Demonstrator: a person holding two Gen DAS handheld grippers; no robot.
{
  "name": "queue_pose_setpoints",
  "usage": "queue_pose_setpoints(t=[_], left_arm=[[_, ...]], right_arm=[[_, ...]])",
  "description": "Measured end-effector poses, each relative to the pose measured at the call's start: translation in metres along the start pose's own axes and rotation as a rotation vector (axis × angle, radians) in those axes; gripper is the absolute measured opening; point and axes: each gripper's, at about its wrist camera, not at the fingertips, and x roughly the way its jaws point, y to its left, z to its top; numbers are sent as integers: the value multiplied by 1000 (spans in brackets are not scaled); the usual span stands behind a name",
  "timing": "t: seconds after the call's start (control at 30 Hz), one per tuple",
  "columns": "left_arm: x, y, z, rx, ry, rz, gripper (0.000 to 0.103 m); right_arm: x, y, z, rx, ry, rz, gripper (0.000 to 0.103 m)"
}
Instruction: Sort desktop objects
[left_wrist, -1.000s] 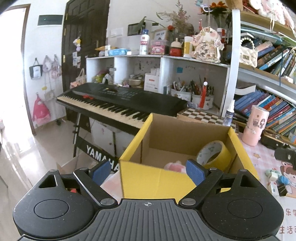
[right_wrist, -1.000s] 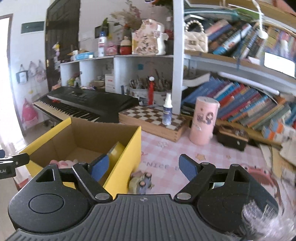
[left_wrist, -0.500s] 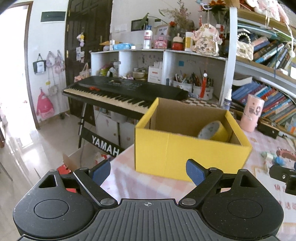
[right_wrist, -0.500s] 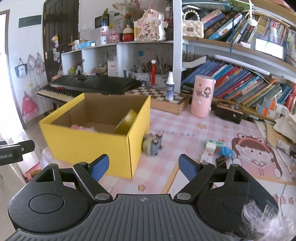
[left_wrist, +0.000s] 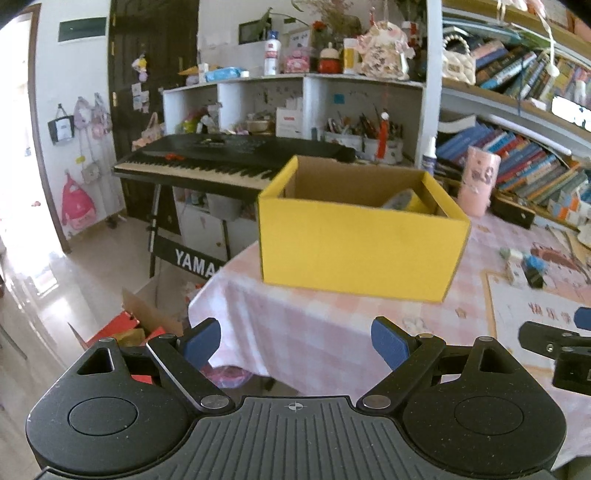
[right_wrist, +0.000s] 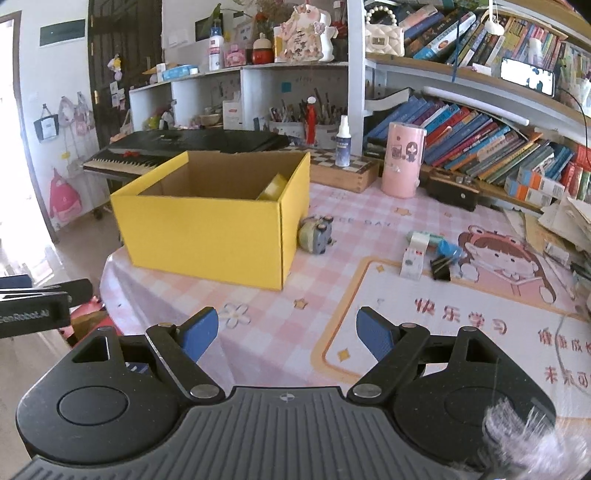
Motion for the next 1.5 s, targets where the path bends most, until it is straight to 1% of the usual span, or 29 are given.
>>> queue_pose_setpoints(t=[0.37, 0.6, 0.87, 1.13, 1.37, 1.5], left_arm=[[-12, -5, -18, 31, 46, -60, 91], [-14, -10, -26, 47, 71, -106, 91], [-13, -22, -28, 63, 81, -154, 91], [-10, -43, -28, 95, 86, -211, 91], [-6, -68, -24, 155, 78, -264, 91], [-3, -80, -20, 181, 75, -281, 91]], right_arm=[[-15, 8, -22, -2, 36, -26, 82], [-23, 1, -32, 37, 57, -75, 82], [-31, -9, -38, 62, 77, -124, 82], [-39, -23, -45, 89, 85, -173, 82], [-44, -45, -52, 154, 87, -229, 82], [-44, -58, -55, 189, 88, -250, 82]])
